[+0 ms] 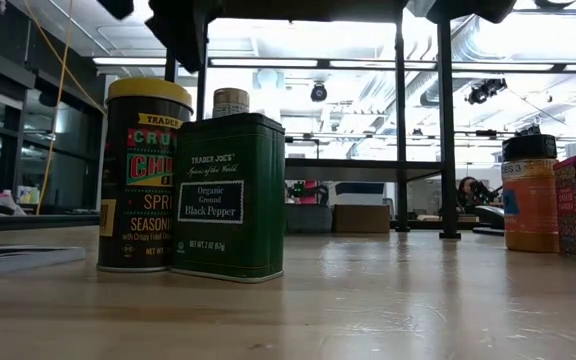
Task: Shelf spices
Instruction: Put the yellow seasoning bottle on the shelf
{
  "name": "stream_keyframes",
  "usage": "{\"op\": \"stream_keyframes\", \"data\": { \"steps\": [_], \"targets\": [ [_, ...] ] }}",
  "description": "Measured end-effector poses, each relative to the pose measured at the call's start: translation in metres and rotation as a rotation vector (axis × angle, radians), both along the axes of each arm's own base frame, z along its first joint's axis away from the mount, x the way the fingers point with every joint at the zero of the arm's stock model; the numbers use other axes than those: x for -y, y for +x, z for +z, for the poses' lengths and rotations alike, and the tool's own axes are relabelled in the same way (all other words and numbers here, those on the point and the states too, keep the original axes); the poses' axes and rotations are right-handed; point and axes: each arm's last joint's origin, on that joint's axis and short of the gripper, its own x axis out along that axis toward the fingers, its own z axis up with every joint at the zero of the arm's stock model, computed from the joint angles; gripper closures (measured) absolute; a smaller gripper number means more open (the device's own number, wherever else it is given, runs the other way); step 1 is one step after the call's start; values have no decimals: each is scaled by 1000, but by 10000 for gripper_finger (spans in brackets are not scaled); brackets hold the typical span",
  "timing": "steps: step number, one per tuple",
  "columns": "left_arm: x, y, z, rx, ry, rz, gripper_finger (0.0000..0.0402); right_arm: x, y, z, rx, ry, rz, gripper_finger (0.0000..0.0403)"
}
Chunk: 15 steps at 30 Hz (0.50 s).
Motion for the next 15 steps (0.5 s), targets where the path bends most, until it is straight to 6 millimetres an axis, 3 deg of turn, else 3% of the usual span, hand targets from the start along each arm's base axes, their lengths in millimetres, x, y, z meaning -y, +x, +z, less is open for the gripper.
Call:
{"op": "stream_keyframes", "data": {
  "steps": [15],
  "targets": [
    [10, 8, -28, -91, 21, 24, 68, 1, 1, 0, 9, -15, -18, 91]
  ]
}}
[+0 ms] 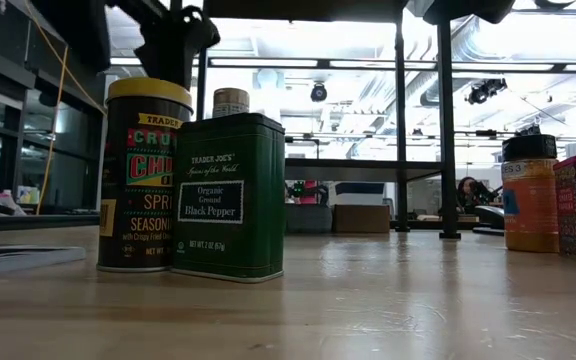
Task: Shelf spices
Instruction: Put the yellow seasoning bottle on the shelf
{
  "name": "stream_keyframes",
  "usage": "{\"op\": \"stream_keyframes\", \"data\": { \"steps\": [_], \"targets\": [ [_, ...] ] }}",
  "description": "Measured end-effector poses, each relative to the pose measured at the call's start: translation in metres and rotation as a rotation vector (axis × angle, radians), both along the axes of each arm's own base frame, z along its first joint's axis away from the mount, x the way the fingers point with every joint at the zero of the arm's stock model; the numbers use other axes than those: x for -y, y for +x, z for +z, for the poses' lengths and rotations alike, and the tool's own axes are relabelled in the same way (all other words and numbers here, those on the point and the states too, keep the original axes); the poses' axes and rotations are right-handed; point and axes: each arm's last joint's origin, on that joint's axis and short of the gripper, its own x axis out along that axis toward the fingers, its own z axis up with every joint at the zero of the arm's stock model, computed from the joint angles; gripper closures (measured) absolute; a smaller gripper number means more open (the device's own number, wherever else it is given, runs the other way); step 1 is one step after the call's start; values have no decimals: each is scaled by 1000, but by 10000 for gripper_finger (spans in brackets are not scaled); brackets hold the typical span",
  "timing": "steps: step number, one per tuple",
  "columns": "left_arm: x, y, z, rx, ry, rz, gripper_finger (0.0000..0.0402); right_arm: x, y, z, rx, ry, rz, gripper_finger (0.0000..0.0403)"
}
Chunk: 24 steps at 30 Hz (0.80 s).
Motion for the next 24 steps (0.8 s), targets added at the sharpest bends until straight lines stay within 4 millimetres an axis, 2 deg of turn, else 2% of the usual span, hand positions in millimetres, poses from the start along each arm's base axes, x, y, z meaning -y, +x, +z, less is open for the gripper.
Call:
{"op": "stream_keyframes", "data": {
  "steps": [8, 17, 20, 24],
  "targets": [
    [3, 8, -19, -30, 31, 21, 68, 0, 0, 0, 1, 6, -9, 91],
    [10, 7, -24, -27, 41, 65, 71, 0, 0, 0, 1, 25, -28, 91],
    [9, 8, -24, -13, 59, 90, 87, 0, 0, 0, 1, 23, -26, 91],
    [9, 8, -24, 0, 74, 122, 140, 0, 0, 0, 2, 21, -27, 91]
  ]
}}
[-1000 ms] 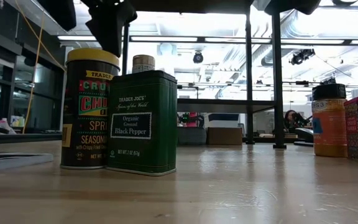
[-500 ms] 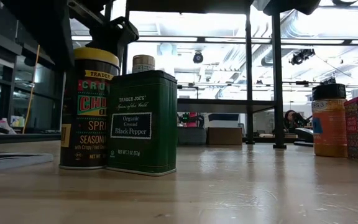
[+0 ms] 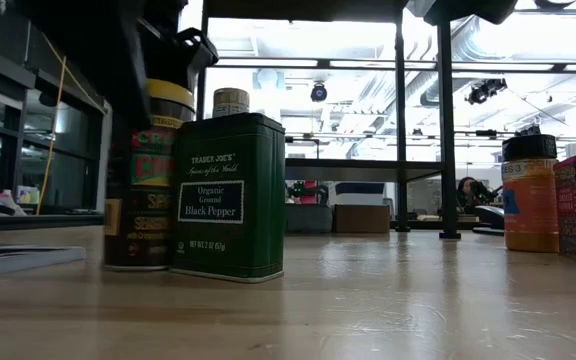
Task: Shelf spices
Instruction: Put the yellow seasoning bottle on the shelf
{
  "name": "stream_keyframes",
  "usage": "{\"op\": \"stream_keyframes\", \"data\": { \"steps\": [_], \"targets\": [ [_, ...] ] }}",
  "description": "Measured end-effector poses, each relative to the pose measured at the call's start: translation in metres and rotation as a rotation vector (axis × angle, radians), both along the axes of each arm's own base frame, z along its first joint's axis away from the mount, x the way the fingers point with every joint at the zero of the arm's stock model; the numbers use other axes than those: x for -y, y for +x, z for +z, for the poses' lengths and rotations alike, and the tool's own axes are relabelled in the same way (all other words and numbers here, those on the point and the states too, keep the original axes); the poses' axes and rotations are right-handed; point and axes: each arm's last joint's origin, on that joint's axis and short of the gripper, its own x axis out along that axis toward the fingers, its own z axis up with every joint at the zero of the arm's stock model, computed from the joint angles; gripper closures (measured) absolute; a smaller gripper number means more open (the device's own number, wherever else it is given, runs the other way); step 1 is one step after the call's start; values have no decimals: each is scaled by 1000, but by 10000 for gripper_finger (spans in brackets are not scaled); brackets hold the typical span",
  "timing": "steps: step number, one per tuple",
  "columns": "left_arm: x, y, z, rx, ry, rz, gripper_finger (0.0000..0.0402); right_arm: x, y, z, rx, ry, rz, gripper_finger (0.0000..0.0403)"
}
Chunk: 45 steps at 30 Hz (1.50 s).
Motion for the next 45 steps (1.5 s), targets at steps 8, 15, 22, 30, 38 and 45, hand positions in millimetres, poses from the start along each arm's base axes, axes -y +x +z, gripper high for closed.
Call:
{"op": "stream_keyframes", "data": {
  "steps": [8, 15, 22, 30, 38, 45],
  "targets": [
    [-6, -9, 19, 60, 23, 123, 181, 4, 2, 1, 36, -29, -82, 91],
    [-26, -47, 84, 299, 94, 288, 181, 10, 14, 10, 153, 18, -141, 91],
    [-34, -58, 143, 678, -15, 296, 181, 24, 36, 32, 384, -50, -77, 91],
    [-30, -45, 149, 781, 60, 219, 181, 34, 42, 34, 393, -160, 55, 91],
    [-31, -21, 136, 790, 105, 200, 181, 44, 45, 31, 357, -153, 81, 91],
    [-36, -10, 134, 814, 149, 201, 181, 51, 46, 28, 317, -151, 124, 91]
  ]
}}
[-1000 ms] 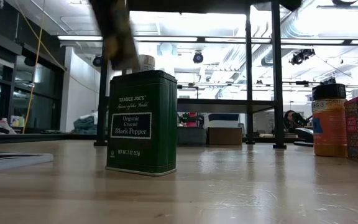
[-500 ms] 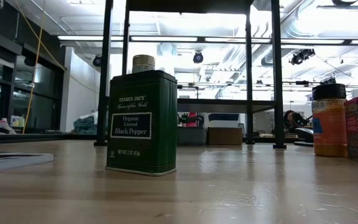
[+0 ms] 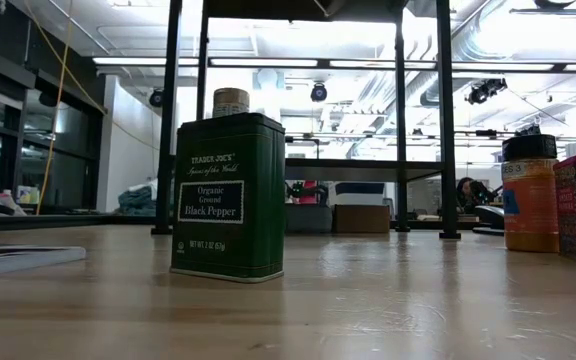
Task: Shelf spices
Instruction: Put the yellow seasoning bottle on the shelf
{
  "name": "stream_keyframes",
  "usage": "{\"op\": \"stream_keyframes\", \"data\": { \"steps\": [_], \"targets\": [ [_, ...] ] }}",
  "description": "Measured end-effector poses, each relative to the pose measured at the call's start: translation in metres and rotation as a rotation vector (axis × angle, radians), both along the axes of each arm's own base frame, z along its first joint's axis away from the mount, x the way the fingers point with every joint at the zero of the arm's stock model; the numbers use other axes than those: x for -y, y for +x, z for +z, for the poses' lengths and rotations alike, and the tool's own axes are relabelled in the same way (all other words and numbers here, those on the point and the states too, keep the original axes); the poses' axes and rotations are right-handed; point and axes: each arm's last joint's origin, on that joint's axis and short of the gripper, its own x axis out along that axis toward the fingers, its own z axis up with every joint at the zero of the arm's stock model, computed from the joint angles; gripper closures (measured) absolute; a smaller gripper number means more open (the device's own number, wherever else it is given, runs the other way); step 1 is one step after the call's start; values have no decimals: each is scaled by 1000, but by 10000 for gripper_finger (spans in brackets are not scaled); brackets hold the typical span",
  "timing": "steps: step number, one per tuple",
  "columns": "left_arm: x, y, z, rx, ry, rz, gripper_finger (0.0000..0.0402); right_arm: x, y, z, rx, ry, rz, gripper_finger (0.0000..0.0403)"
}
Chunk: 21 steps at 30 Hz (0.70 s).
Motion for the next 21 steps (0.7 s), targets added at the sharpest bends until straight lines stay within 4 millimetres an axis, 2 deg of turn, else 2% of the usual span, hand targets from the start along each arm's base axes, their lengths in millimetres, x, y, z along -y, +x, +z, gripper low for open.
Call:
{"op": "stream_keyframes", "data": {
  "steps": [12, 21],
  "targets": [
    [-4, 4, 4, 26, 12, -17, 181, 2, 1, 1, 13, -59, -7, 95],
    [-10, 7, 6, 36, 39, -22, 181, 5, 1, 0, 10, -106, -33, 150]
  ]
}}
